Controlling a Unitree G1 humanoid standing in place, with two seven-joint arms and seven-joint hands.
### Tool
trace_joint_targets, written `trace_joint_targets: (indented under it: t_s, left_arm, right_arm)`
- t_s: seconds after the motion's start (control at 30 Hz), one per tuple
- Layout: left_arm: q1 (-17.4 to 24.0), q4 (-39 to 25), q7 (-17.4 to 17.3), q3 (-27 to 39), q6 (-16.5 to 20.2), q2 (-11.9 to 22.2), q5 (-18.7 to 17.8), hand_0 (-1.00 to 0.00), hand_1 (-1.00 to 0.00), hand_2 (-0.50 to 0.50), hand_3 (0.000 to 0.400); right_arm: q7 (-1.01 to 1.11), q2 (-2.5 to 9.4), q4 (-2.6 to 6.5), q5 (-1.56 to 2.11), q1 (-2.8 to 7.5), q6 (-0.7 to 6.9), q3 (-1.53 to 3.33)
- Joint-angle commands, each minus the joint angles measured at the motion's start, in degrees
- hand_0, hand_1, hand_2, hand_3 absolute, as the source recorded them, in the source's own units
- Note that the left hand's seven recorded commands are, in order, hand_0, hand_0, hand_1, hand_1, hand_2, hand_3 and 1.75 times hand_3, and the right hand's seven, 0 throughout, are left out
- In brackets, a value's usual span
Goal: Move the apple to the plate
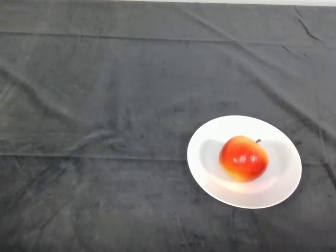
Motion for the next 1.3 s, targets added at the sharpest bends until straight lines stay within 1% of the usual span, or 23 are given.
trace_joint_targets:
  t_s: [0.03,1.3]
  left_arm:
    - [0.6,0.5,0.6,2.1,0.8,2.9,0.7,0.0,0.0,0.0,0.0]
    - [0.8,-0.6,1.8,2.1,1.4,2.2,3.9,0.0,0.0,0.0,0.0]
  right_arm:
    - [1.01,2.67,1.96,-1.24,4.37,0.55,1.35]
    - [1.03,2.67,1.85,-1.22,4.41,0.61,1.34]
